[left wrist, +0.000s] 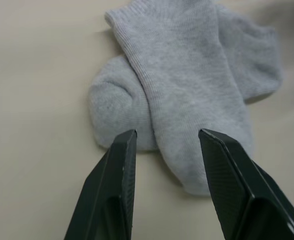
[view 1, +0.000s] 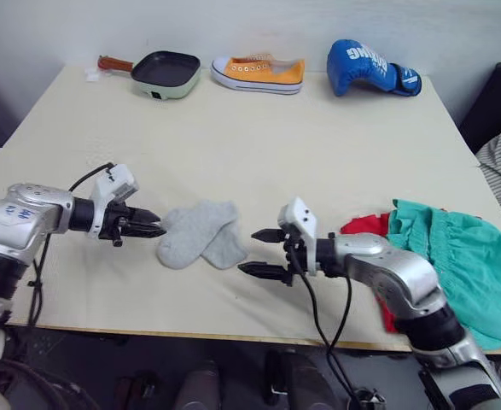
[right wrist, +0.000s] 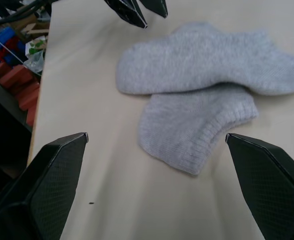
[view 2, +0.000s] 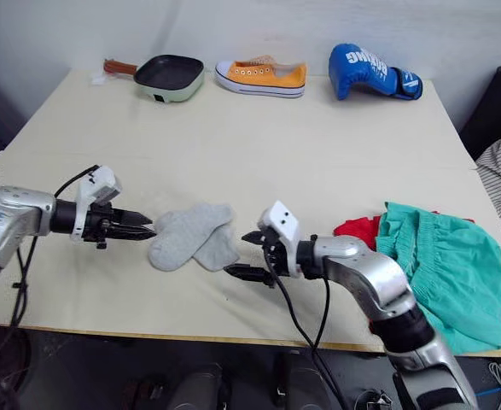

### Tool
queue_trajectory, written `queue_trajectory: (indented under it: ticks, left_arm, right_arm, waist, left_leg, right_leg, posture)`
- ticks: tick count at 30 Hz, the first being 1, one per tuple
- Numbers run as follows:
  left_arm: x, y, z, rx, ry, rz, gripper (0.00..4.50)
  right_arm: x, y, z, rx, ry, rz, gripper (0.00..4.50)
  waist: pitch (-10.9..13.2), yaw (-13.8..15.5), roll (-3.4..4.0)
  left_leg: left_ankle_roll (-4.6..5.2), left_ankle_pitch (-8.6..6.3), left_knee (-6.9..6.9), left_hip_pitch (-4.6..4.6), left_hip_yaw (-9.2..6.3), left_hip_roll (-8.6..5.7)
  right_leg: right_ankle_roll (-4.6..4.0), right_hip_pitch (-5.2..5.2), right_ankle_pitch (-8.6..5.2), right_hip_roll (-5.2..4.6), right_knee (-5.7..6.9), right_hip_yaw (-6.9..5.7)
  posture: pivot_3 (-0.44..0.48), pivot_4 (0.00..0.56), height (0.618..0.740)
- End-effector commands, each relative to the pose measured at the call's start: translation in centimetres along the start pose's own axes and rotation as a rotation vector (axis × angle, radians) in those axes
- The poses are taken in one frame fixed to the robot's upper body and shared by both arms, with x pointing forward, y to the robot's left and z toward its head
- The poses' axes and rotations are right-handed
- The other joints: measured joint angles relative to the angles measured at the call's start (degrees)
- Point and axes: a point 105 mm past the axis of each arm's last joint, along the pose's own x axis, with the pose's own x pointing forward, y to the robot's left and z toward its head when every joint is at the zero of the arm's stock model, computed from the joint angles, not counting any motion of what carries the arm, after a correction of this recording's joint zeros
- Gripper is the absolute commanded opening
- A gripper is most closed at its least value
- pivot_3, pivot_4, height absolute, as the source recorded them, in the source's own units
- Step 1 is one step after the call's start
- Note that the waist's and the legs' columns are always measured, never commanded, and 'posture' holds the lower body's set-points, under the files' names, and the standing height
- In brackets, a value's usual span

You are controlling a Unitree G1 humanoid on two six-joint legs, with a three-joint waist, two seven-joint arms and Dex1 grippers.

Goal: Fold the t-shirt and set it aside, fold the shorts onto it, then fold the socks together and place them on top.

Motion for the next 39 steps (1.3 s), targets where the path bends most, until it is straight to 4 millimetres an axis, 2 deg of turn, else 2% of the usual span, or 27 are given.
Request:
queue_trajectory:
  ticks: [1, 4, 6, 7, 9, 14, 18, 21, 25, 30, 34, 39]
  left_arm:
    - [-0.3, 0.9, -0.4, 0.12, 0.06, 0.001, 2.04]
    - [0.1, 1.8, -1.0, 0.164, 0.089, 0.019, 2.04]
    - [0.3, 2.0, -0.8, 0.162, 0.069, 0.012, 2.09]
    - [0.4, 2.1, -0.7, 0.157, 0.058, 0.009, 1.9]
    - [0.7, 1.9, -0.6, 0.155, 0.042, -0.02, 1.5]
    - [1.1, 0.9, -0.8, 0.153, 0.051, -0.092, 0.0]
    - [0.8, -0.3, -1.2, 0.13, 0.053, -0.148, 0.0]
    - [0.4, -1.9, -1.4, 0.111, 0.061, -0.214, 0.0]
    - [-0.2, -5.2, -1.6, 0.095, 0.071, -0.295, 0.0]
    - [0.4, -9.0, -1.7, 0.061, 0.044, -0.286, 0.0]
    - [1.3, -9.9, -2.4, 0.02, 0.023, -0.18, 0.0]
    - [1.5, -10.3, -2.7, -0.045, -0.001, -0.108, 0.0]
  right_arm:
    - [1.3, 0.2, 0.1, -0.098, 0.017, 0.011, 4.5]
    - [2.4, -0.2, -0.2, -0.141, 0.026, -0.002, 4.5]
    - [3.0, -0.4, -0.2, -0.149, 0.025, -0.007, 4.11]
    - [3.2, -0.5, -0.3, -0.15, 0.026, -0.01, 3.85]
    - [3.7, -0.7, -0.5, -0.167, 0.032, -0.02, 3.23]
    - [3.5, -0.8, -0.2, -0.205, 0.024, -0.007, 1.37]
    - [2.5, -1.2, 0.0, -0.24, 0.021, 0.007, 0.02]
    - [1.5, -1.5, 0.3, -0.289, 0.037, 0.035, 0.02]
    - [-1.1, -1.2, 0.7, -0.338, 0.053, 0.13, 0.02]
    - [-3.9, -1.8, -0.6, -0.4, 0.136, 0.195, 0.02]
    - [-4.6, -3.1, -1.2, -0.416, 0.166, 0.176, 0.02]
    - [-4.1, -3.7, -1.3, -0.439, 0.149, 0.144, 0.02]
  waist:
    - [0.0, -0.3, 0.0]
    - [0.0, -0.5, -0.01]
    - [0.0, -0.5, -0.01]
    - [0.0, -0.4, -0.01]
    - [0.0, -0.4, -0.01]
    - [0.0, -0.4, -0.02]
    - [0.0, -0.5, -0.02]
    - [0.0, -0.7, -0.01]
    - [0.0, -0.8, -0.01]
    - [0.0, -0.6, -0.01]
    - [0.0, -0.5, -0.01]
    - [0.0, -0.3, -0.01]
  left_leg:
    - [0.04, 0.01, 0.02, -0.17, 0.0, 0.0]
    - [0.14, -0.04, 0.02, -0.27, 0.04, 0.0]
    - [0.16, -0.05, 0.02, -0.27, 0.04, 0.0]
    - [0.17, -0.05, 0.03, -0.26, 0.04, 0.0]
    - [0.18, -0.06, 0.06, -0.23, 0.04, -0.01]
    - [0.24, -0.09, 0.09, -0.23, 0.04, -0.02]
    - [0.24, -0.09, 0.1, -0.23, 0.03, -0.01]
    - [0.25, -0.09, 0.09, -0.22, 0.02, 0.0]
    - [0.25, -0.1, 0.08, -0.21, -0.02, 0.01]
    - [0.33, -0.14, 0.07, -0.15, -0.05, 0.02]
    - [0.35, -0.15, 0.08, -0.03, -0.03, 0.0]
    - [0.34, -0.14, 0.08, 0.0, 0.0, 0.0]
  right_leg:
    - [0.06, -0.14, 0.04, -0.01, 0.09, -0.02]
    - [0.13, -0.2, 0.09, -0.04, 0.02, -0.02]
    - [0.15, -0.2, 0.1, -0.06, 0.02, -0.03]
    - [0.15, -0.19, 0.1, -0.07, 0.02, -0.04]
    - [0.16, -0.16, 0.1, -0.1, 0.02, -0.03]
    - [0.21, -0.13, 0.13, -0.11, 0.06, -0.03]
    - [0.22, -0.12, 0.14, -0.12, 0.05, -0.03]
    - [0.22, -0.11, 0.14, -0.11, 0.04, -0.02]
    - [0.22, -0.1, 0.14, -0.12, 0.05, -0.02]
    - [0.22, -0.01, 0.14, -0.15, 0.01, -0.01]
    - [0.22, 0.03, 0.14, -0.15, -0.09, 0.05]
    - [0.22, 0.03, 0.14, -0.15, -0.06, 0.08]
  posture:
    - [0.0, 0.15, 0.74]
    - [0.0, 0.15, 0.74]
    - [0.0, 0.15, 0.74]
    - [0.0, 0.15, 0.74]
    - [0.0, 0.15, 0.74]
    - [0.0, 0.15, 0.74]
    - [0.0, 0.15, 0.74]
    - [0.0, 0.15, 0.74]
    - [0.0, 0.15, 0.74]
    - [0.0, 0.15, 0.74]
    - [0.0, 0.15, 0.74]
    - [0.0, 0.15, 0.74]
